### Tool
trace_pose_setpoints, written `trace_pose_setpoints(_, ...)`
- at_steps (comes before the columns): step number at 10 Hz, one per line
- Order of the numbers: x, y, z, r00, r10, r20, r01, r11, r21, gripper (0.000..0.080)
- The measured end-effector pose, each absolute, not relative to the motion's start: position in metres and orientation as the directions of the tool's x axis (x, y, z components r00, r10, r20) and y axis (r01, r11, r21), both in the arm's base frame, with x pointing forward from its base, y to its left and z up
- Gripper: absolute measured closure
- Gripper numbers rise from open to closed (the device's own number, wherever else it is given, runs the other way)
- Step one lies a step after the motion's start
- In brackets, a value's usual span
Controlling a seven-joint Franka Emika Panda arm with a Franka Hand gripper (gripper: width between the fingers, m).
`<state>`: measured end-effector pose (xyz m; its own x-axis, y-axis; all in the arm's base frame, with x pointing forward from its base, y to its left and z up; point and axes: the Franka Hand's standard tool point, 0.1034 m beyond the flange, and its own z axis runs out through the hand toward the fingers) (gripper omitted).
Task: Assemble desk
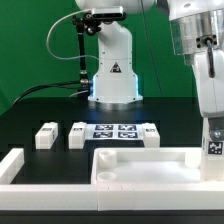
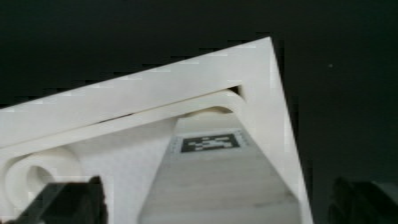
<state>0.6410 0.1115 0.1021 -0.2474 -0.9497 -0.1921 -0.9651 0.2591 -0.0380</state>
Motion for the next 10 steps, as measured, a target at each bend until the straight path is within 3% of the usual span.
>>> trace_pose_setpoints(3, 0.643, 0.105, 0.145, -0.163, -0.964, -0.210, -0.977, 0.187, -0.100, 0.0151)
trace_pose_setpoints(8, 0.642, 0.108, 0.139, -0.148, -0.967, -0.206, -0.981, 0.170, -0.094, 0.0151)
trace_pose_setpoints(10, 0.643, 0.104, 0.144, -0.060, -0.979, -0.196, -0.989, 0.086, -0.122, 0.0151)
